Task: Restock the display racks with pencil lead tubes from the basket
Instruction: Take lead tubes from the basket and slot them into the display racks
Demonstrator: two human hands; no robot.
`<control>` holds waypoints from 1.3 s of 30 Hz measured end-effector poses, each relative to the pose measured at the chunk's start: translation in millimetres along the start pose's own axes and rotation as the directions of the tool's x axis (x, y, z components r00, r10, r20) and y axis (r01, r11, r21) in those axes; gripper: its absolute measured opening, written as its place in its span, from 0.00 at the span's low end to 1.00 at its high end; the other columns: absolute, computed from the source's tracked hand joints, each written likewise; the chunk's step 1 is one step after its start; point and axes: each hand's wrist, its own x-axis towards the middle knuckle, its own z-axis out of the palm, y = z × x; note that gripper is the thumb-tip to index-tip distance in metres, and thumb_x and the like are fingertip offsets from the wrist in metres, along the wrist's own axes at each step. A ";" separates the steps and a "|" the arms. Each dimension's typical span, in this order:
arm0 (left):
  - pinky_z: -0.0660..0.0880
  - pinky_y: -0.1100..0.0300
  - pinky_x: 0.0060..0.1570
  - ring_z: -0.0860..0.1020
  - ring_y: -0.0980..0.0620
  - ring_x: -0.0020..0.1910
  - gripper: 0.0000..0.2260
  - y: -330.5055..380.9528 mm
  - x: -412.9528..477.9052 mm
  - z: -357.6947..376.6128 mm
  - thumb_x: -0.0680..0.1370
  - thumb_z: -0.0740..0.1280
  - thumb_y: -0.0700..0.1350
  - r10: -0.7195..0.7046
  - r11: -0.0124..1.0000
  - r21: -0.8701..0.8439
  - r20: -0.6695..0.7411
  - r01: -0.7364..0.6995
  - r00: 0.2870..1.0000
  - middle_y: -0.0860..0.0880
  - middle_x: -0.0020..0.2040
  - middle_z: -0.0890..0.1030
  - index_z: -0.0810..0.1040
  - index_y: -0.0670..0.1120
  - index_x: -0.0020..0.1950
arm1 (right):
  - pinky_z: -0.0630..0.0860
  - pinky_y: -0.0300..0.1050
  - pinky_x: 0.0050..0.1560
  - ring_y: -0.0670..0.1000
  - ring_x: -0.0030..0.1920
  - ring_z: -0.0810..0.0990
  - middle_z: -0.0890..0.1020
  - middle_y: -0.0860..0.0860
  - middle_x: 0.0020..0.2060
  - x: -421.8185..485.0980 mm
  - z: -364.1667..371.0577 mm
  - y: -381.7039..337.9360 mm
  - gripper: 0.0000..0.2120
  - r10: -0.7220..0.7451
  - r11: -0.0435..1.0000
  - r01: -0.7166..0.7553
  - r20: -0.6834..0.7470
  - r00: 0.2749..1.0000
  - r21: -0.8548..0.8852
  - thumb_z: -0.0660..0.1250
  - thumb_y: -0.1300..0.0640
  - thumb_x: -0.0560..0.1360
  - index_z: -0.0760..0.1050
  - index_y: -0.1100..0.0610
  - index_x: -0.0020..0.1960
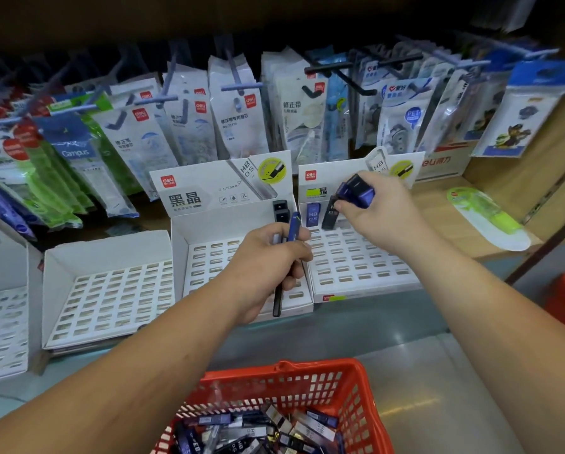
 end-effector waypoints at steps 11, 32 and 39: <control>0.67 0.59 0.28 0.74 0.49 0.31 0.09 -2.2 -1.2 -2.9 0.79 0.67 0.33 -0.009 0.998 -0.065 0.034 0.011 0.999 0.40 0.41 0.81 0.80 0.41 0.57 | 0.80 0.58 0.53 0.56 0.52 0.79 0.83 0.47 0.46 -0.4 8.8 5.3 0.08 -0.043 0.987 0.049 0.043 0.998 -0.151 0.73 0.55 0.76 0.79 0.45 0.52; 0.65 0.60 0.25 0.73 0.49 0.30 0.05 -1.8 -6.7 -1.1 0.79 0.65 0.33 -0.024 0.997 -0.072 0.011 0.025 1.000 0.41 0.39 0.82 0.77 0.40 0.53 | 0.80 0.54 0.52 0.53 0.54 0.80 0.83 0.46 0.52 -12.5 19.9 9.1 0.10 -0.013 0.974 0.011 -0.004 1.000 -0.228 0.73 0.53 0.76 0.82 0.45 0.57; 0.60 0.63 0.25 0.64 0.53 0.24 0.05 -2.8 -7.8 3.4 0.78 0.73 0.40 0.042 0.999 0.032 -0.025 -0.041 0.999 0.50 0.29 0.71 0.78 0.42 0.49 | 0.71 0.41 0.29 0.47 0.27 0.73 0.77 0.49 0.30 -5.9 2.9 -23.2 0.08 0.300 0.797 -0.227 -0.041 0.953 0.560 0.75 0.53 0.77 0.77 0.55 0.44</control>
